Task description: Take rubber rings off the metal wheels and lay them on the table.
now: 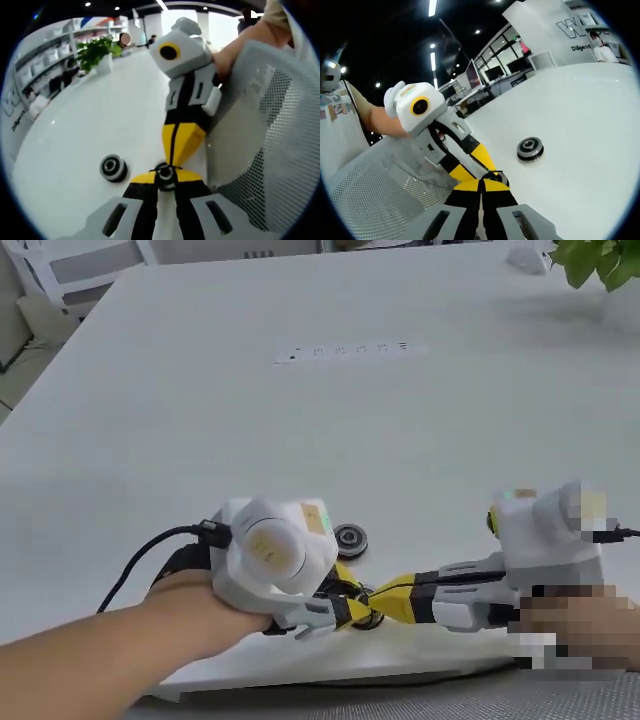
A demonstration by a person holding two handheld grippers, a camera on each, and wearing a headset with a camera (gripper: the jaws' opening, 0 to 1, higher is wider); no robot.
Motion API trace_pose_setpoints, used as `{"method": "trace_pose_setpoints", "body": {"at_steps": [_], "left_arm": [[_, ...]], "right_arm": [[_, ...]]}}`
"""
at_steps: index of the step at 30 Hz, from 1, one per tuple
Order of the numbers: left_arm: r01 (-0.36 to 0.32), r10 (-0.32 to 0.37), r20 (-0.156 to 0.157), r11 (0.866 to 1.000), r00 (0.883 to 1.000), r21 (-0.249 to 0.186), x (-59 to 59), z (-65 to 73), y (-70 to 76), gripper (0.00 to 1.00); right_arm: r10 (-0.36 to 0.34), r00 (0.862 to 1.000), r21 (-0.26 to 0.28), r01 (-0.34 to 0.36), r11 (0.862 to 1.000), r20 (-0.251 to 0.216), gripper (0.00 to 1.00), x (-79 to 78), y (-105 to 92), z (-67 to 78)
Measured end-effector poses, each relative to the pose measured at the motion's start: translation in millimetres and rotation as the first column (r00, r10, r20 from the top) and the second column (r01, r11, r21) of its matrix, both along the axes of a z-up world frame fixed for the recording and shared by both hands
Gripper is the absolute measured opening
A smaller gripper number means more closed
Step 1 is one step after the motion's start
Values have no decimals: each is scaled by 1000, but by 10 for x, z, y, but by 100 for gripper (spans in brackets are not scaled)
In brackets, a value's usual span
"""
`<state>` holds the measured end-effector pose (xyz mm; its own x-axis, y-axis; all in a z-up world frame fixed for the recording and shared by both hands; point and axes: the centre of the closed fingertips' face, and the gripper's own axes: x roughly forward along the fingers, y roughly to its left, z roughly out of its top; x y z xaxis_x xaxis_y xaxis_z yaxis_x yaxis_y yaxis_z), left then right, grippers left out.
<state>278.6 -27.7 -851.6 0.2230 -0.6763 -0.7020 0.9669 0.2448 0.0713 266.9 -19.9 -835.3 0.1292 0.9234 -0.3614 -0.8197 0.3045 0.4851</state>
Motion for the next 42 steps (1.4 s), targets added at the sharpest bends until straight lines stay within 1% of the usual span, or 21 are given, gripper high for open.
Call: {"method": "trace_pose_setpoints", "body": {"at_steps": [1,7,10,12,16,19,22,25,27,29,31,36,42], "left_arm": [[0,0,1,1000,1000,0,0,0,0,12],[1,-1,0,1000,1000,-9,2,3,0,12],[4,-4,1,1000,1000,-10,-3,3,-2,13],[14,-13,9,1000,1000,-7,-2,4,-3,13],[12,-12,4,1000,1000,-7,-5,6,-4,13],[12,-12,-8,1000,1000,-8,-7,9,4,14],[10,-10,-21,1000,1000,-12,-7,13,27,18],[22,-22,-20,1000,1000,3,-31,15,52,17],[23,-23,-19,1000,1000,-2,-38,48,57,19],[20,-21,-29,1000,999,-15,-48,84,55,22],[18,-18,-31,1000,999,-21,-54,114,62,25],[4,-6,-40,999,999,-41,-75,197,119,28],[-13,10,-42,998,999,-69,-115,306,206,36]], "right_arm": [[3,1000,-34,-3,999,15,0,5,-18,-46],[4,999,-42,-2,999,44,0,27,-46,-63],[-6,999,-40,8,999,47,0,55,-51,-63],[-10,999,-35,11,999,47,0,63,-55,-58],[-16,999,-27,17,999,51,0,80,-54,-52],[-26,998,-22,28,999,54,0,99,-60,-44],[-32,998,-23,33,999,62,0,112,-67,-44],[-27,998,-24,28,999,63,0,101,-59,-46],[-25,998,-25,27,999,65,0,103,-58,-46],[-30,997,-21,31,999,66,0,100,-50,-30],[-33,997,-20,34,999,66,0,98,-47,-21],[-32,997,-16,33,999,69,0,84,-31,5],[-29,997,-9,30,1000,74,0,102,-41,28]]}}
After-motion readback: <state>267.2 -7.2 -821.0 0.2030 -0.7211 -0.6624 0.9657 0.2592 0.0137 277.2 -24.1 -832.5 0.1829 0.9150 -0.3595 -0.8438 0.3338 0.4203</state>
